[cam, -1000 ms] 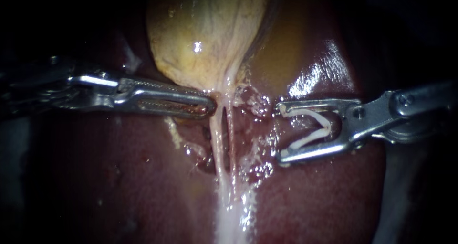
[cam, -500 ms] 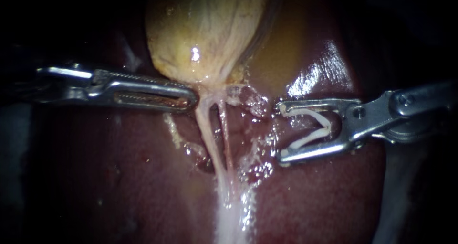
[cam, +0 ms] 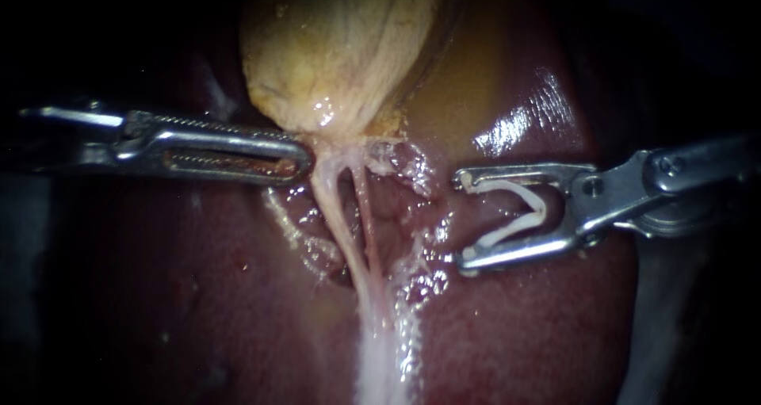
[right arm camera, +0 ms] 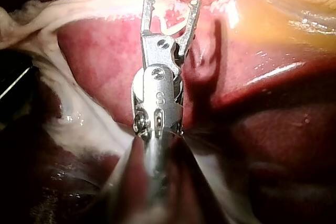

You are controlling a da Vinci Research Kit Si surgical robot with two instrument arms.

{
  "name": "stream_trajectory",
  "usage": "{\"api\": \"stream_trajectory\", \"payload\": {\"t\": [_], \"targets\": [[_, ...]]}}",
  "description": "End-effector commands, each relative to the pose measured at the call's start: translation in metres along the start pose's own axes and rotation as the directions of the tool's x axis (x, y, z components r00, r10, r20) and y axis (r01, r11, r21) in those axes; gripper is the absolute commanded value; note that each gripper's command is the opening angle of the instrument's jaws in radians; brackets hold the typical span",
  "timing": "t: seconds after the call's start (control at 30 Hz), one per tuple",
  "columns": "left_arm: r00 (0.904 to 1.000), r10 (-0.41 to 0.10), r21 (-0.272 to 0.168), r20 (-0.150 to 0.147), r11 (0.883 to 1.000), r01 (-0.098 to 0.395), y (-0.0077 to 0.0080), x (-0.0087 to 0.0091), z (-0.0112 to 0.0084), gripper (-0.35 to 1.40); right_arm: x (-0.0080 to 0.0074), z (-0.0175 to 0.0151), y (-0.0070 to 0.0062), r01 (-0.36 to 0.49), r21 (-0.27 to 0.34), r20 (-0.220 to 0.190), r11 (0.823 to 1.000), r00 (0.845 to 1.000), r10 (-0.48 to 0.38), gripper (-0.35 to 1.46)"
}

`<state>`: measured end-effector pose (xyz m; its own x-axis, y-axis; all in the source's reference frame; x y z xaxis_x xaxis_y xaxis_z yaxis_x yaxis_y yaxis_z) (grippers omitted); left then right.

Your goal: Clipping first clip left tube

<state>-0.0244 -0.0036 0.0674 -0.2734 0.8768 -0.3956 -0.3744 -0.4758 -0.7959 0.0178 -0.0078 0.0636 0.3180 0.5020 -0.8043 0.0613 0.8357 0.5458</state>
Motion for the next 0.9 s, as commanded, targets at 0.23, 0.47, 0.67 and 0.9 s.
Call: {"api": "stream_trajectory", "payload": {"t": [0.23,0.47,0.67,0.9], "targets": [[1.0000,0.000,0.001,0.000,1.000,0.000,0.0002,0.0000,0.0001,-0.35,-0.0011,0.0036,-0.0005,0.011,0.020,0.001,1.000,1.000,-0.011,0.50],[1.0000,-0.001,0.002,-0.001,1.000,0.001,0.0003,0.0001,0.0001,-0.35,-0.0023,0.0066,-0.0005,0.016,0.033,0.002,0.999,1.000,-0.016,0.50],[1.0000,0.005,0.003,-0.002,1.000,-0.005,0.0006,0.0001,0.0002,-0.35,-0.0033,0.0084,-0.0003,0.005,0.038,0.003,0.999,1.000,-0.005,0.50],[1.0000,0.004,0.004,-0.002,1.000,-0.004,0.0007,0.0001,0.0002,-0.35,-0.0042,0.0098,-0.0001,-0.001,0.044,0.001,0.999,1.000,0.001,0.50]]}}
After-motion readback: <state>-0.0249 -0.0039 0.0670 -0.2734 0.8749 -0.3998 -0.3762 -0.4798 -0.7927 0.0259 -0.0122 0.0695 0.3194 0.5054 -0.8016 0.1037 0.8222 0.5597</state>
